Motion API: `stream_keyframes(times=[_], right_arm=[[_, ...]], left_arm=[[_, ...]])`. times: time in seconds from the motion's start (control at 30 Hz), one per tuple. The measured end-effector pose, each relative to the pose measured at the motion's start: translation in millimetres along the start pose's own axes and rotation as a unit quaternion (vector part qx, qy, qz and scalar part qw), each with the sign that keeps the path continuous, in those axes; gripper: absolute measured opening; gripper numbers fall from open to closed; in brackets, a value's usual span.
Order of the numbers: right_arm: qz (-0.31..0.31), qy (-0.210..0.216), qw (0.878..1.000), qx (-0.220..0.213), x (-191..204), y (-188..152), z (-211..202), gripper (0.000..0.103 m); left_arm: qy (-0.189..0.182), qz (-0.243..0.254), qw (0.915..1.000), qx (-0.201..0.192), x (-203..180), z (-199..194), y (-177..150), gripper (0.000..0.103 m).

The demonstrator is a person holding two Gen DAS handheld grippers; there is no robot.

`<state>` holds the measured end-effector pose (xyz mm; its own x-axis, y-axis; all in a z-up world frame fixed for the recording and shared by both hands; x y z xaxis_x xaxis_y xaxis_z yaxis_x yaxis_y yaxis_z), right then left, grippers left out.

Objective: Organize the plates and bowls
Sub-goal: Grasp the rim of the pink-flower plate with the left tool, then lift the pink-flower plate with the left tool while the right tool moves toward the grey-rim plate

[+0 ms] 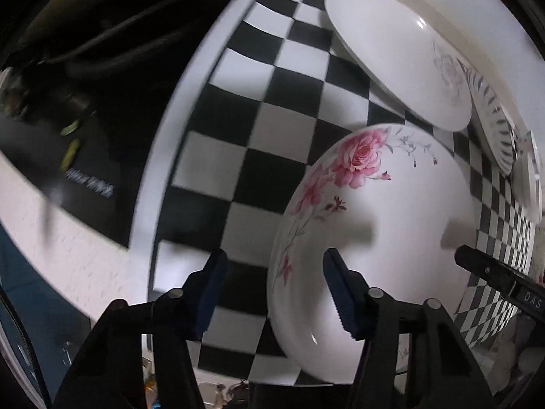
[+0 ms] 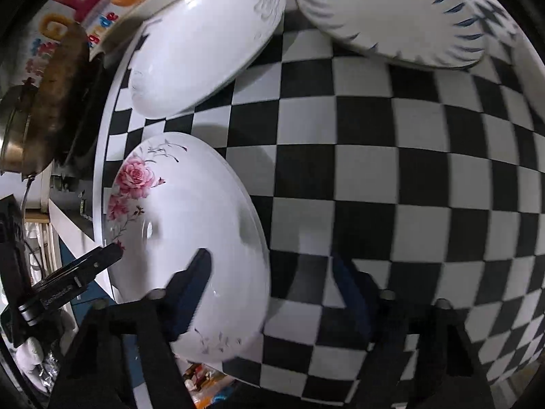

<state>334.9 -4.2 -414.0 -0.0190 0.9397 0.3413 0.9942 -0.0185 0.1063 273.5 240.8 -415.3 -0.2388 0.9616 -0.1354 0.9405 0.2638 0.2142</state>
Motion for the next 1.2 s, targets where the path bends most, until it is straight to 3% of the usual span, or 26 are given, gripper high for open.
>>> stream_keyframes(times=[0.03,0.1,0.2,0.33,0.6,0.93,1.2], right_arm=[[0.001,0.001,1.000,0.006,2,0,5,0.060],[0.002,0.006,1.000,0.018,6,-1,13,0.042],[-0.011,0.007,1.000,0.023,14,-2,17,0.030],[-0.030,-0.010,0.999,0.027,20,-4,19,0.029],[-0.023,0.001,0.999,0.034,4,-9,5,0.028],[0.003,0.011,1.000,0.001,-58,-1,-55,0.028],[0.036,0.001,0.999,-0.022,-116,5,-89,0.028]], left_arm=[[-0.004,0.006,1.0000,0.004,-3,3,0,0.048],[-0.013,0.016,0.9997,0.010,-11,6,-2,0.043],[-0.020,0.027,0.9994,0.009,-24,2,-6,0.040],[-0.009,0.028,0.9995,0.010,-35,-2,-12,0.040],[-0.004,0.050,0.9987,-0.002,-80,-27,-25,0.040],[-0.022,0.090,0.9956,-0.009,-191,-40,-27,0.040],[-0.040,0.131,0.9906,0.002,-241,-28,-29,0.040]])
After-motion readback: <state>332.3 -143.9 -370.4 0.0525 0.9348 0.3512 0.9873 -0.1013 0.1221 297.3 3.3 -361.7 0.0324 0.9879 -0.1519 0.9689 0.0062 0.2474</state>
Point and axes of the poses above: each gripper's, at about its wrist camera, not at the fingertips, and z roughly the way its jaws point, x to its left, y to its top, the point moved 4 cm from there along z, roughly the way its jaws point, and after that the axes turned 11 degrees about -x, right-handed, at the moved point
